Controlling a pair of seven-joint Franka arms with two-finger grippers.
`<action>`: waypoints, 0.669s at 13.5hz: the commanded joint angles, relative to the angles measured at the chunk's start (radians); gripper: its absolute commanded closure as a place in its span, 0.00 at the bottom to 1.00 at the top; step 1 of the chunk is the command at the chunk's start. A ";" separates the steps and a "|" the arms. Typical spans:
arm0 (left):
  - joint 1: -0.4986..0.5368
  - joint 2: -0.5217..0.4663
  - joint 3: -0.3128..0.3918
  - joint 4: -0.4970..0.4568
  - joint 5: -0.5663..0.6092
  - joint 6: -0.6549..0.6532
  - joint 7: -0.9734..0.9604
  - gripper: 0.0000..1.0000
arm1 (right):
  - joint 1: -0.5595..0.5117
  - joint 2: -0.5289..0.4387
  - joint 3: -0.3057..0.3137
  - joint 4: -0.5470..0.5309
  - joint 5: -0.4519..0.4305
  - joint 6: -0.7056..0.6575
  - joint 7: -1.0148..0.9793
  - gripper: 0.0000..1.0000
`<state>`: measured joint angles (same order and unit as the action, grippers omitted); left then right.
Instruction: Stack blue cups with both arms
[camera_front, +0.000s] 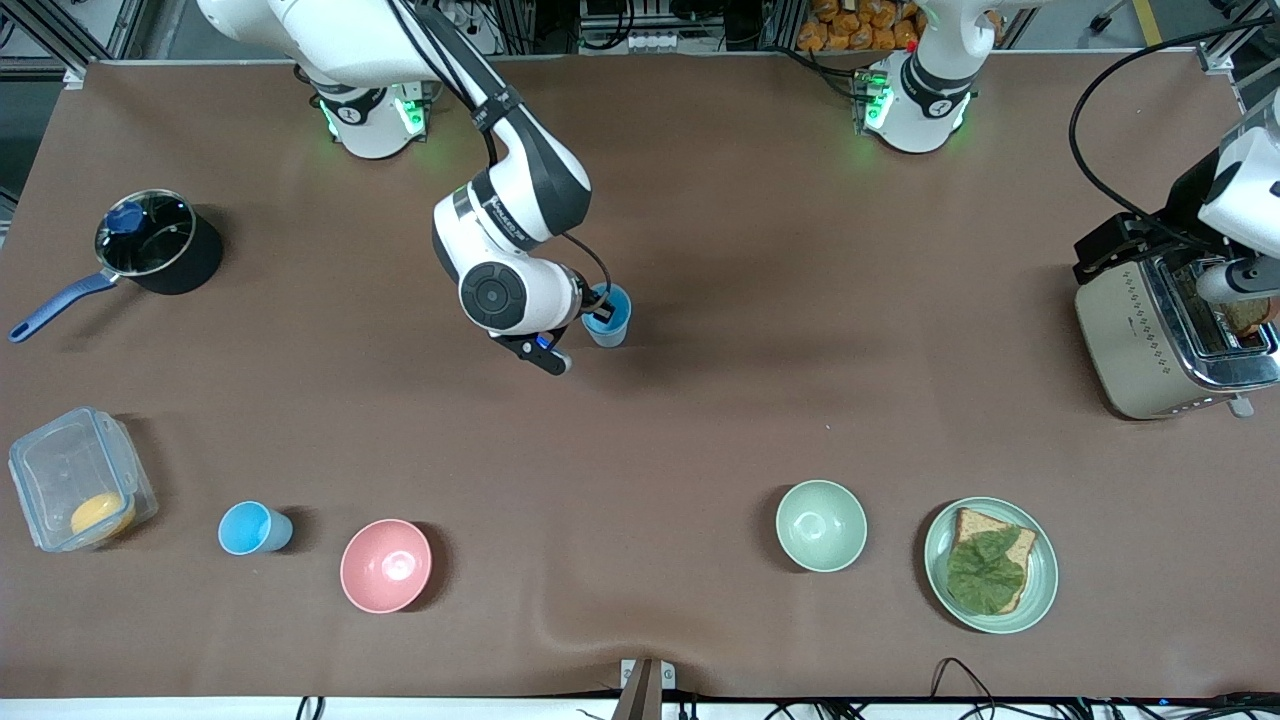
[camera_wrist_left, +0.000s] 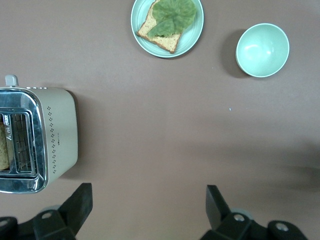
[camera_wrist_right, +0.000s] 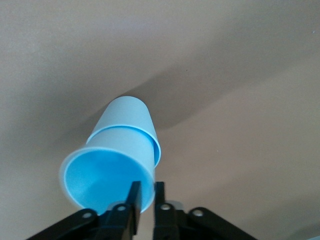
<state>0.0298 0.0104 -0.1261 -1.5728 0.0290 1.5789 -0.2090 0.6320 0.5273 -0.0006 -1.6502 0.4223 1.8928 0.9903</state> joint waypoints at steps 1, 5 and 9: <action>-0.008 -0.012 0.002 -0.012 -0.021 -0.005 0.020 0.00 | -0.009 -0.029 -0.016 0.016 0.013 -0.074 -0.004 0.00; -0.004 -0.013 -0.020 0.002 -0.014 -0.005 0.022 0.00 | -0.145 -0.127 -0.016 0.021 0.009 -0.234 -0.184 0.00; -0.002 -0.015 -0.026 0.025 -0.014 -0.040 0.020 0.00 | -0.303 -0.202 -0.019 0.013 -0.057 -0.418 -0.436 0.00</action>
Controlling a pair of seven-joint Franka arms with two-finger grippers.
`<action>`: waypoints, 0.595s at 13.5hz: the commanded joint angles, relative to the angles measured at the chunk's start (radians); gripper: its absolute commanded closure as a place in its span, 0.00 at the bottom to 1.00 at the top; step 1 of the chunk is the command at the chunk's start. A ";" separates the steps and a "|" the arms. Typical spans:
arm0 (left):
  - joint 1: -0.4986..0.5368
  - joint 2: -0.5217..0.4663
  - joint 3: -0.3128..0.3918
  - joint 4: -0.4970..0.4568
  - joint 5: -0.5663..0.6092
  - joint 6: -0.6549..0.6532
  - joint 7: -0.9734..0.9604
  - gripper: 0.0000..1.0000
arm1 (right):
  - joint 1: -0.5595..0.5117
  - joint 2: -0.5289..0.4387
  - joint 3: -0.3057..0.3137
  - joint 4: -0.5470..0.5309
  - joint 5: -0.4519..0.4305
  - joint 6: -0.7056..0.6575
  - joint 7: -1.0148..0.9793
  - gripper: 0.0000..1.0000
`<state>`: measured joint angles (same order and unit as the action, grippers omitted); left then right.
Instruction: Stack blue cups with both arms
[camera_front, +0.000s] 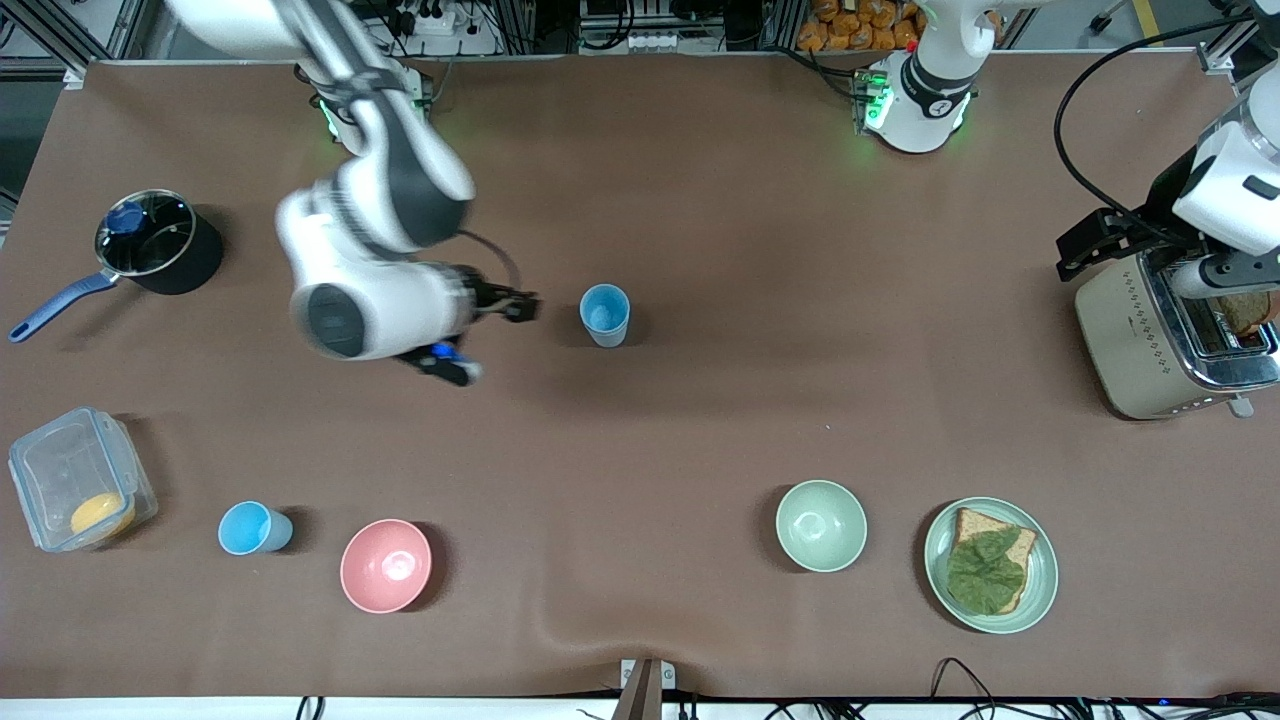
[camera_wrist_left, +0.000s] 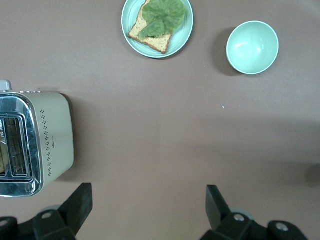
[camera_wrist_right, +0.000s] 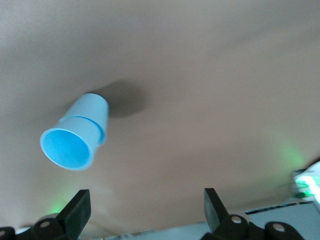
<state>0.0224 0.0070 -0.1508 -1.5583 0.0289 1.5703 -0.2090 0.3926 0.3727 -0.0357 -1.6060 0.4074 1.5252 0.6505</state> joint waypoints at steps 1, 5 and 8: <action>0.005 -0.012 -0.001 0.011 -0.015 -0.035 0.020 0.00 | -0.099 -0.061 0.016 -0.029 -0.092 -0.086 -0.165 0.00; 0.008 -0.012 -0.004 0.012 -0.012 -0.049 0.020 0.00 | -0.221 -0.142 0.016 -0.026 -0.228 -0.132 -0.389 0.00; 0.004 -0.009 -0.001 0.044 -0.014 -0.049 0.020 0.00 | -0.262 -0.175 0.017 0.026 -0.313 -0.100 -0.434 0.00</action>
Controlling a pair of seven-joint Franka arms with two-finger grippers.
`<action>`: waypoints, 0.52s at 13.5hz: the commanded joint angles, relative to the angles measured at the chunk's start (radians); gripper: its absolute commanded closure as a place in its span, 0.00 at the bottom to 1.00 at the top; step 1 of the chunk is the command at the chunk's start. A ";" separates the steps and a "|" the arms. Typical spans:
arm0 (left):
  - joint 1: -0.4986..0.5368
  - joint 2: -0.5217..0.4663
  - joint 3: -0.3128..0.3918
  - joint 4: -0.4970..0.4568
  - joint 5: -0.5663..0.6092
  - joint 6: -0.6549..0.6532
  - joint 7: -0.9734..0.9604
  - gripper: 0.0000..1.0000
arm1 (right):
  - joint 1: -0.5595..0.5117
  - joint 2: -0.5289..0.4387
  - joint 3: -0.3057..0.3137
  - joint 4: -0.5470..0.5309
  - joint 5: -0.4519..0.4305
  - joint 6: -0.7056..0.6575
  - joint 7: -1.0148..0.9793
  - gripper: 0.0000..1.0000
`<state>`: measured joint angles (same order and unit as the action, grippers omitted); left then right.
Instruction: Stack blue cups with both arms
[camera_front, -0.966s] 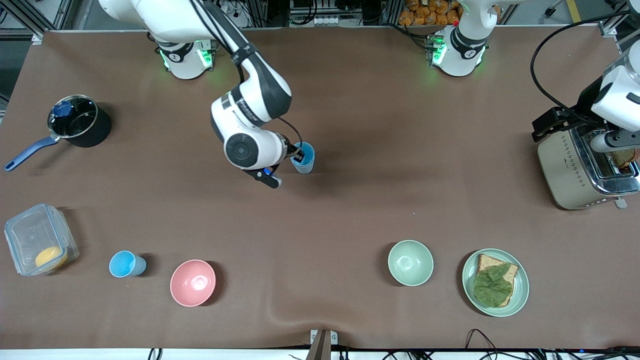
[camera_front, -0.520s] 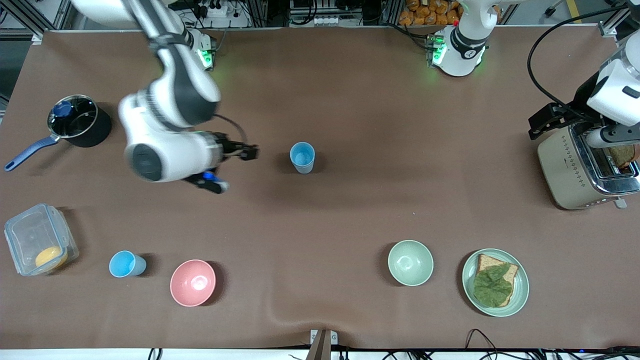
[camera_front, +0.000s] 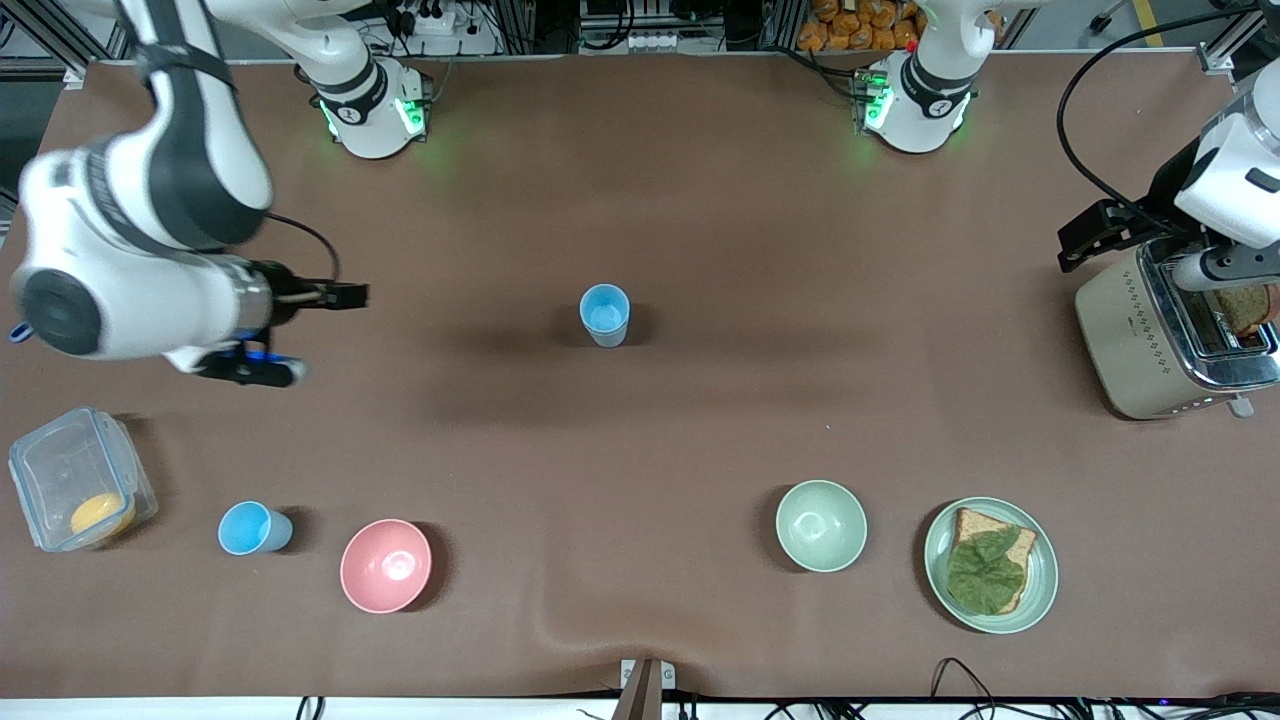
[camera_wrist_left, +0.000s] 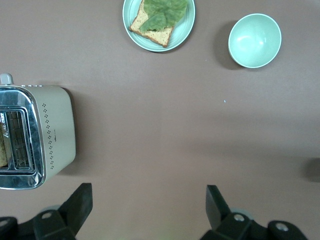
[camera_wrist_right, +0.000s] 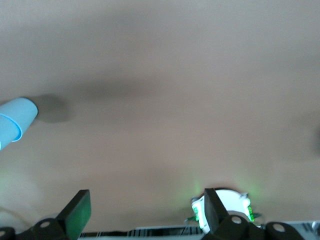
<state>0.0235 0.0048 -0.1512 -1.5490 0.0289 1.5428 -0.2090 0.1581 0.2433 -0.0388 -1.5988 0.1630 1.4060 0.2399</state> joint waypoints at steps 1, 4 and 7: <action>0.003 -0.006 -0.001 0.037 -0.017 -0.021 0.020 0.00 | -0.058 -0.050 0.037 0.037 -0.107 0.033 -0.028 0.00; 0.003 -0.006 -0.001 0.035 -0.021 -0.021 0.022 0.00 | -0.231 -0.100 0.167 0.083 -0.131 0.034 -0.124 0.00; 0.003 -0.005 -0.001 0.033 -0.023 -0.021 0.017 0.00 | -0.259 -0.188 0.166 0.080 -0.141 0.053 -0.186 0.00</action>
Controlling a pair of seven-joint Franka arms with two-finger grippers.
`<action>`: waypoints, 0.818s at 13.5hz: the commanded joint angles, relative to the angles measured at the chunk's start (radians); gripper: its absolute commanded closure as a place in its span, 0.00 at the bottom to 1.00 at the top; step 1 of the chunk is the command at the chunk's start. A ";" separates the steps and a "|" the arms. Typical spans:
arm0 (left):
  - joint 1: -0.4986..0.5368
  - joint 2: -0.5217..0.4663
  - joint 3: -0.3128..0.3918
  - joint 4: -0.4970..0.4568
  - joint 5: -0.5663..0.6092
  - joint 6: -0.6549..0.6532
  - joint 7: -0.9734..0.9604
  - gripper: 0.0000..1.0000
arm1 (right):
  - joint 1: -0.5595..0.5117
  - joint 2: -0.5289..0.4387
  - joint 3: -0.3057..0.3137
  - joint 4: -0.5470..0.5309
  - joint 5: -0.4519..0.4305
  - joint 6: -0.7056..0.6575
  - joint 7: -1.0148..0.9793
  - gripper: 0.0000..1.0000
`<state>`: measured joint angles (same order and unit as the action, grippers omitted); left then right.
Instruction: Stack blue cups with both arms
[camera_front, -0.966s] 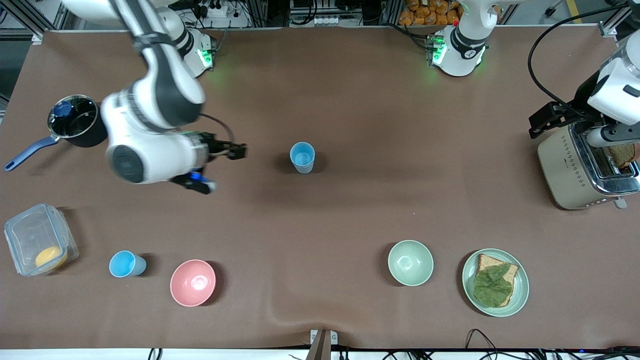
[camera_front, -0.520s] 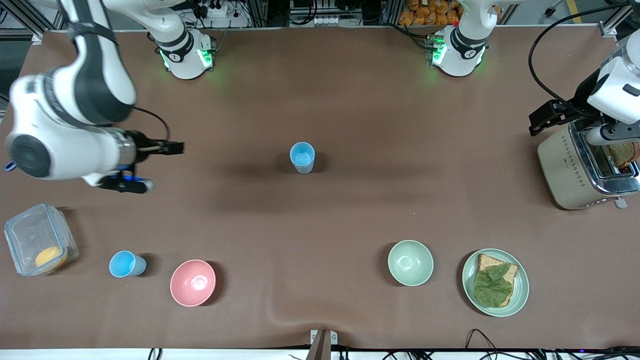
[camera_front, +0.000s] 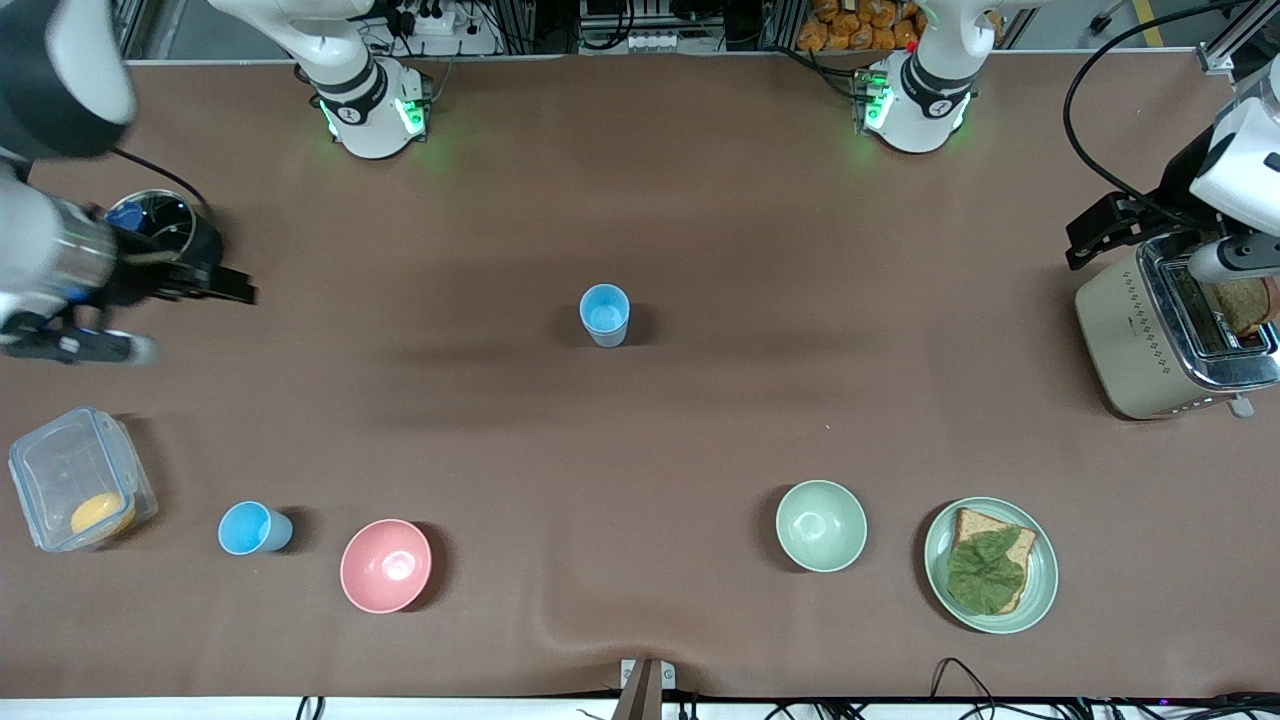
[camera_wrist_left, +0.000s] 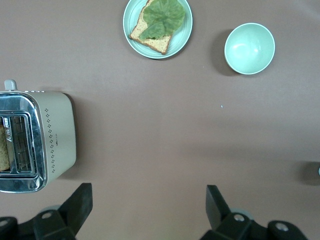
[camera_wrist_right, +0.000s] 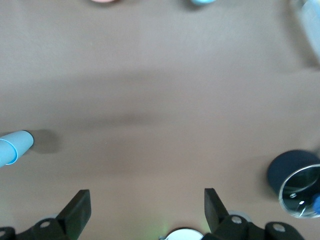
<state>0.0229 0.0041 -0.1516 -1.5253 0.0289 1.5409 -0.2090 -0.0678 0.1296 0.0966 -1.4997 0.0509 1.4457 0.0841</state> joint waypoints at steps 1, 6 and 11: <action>0.005 -0.004 0.000 0.007 -0.023 -0.019 0.014 0.00 | -0.033 -0.093 0.031 -0.019 -0.048 0.016 -0.030 0.00; 0.011 -0.004 0.000 0.005 -0.023 -0.019 0.011 0.00 | 0.032 -0.123 -0.018 -0.017 -0.106 0.015 -0.030 0.00; 0.017 -0.003 0.004 0.010 -0.017 -0.019 0.025 0.00 | 0.071 -0.128 -0.063 -0.017 -0.091 0.044 -0.030 0.00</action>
<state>0.0312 0.0046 -0.1474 -1.5253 0.0289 1.5361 -0.2090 -0.0169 0.0185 0.0477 -1.5020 -0.0285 1.4707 0.0623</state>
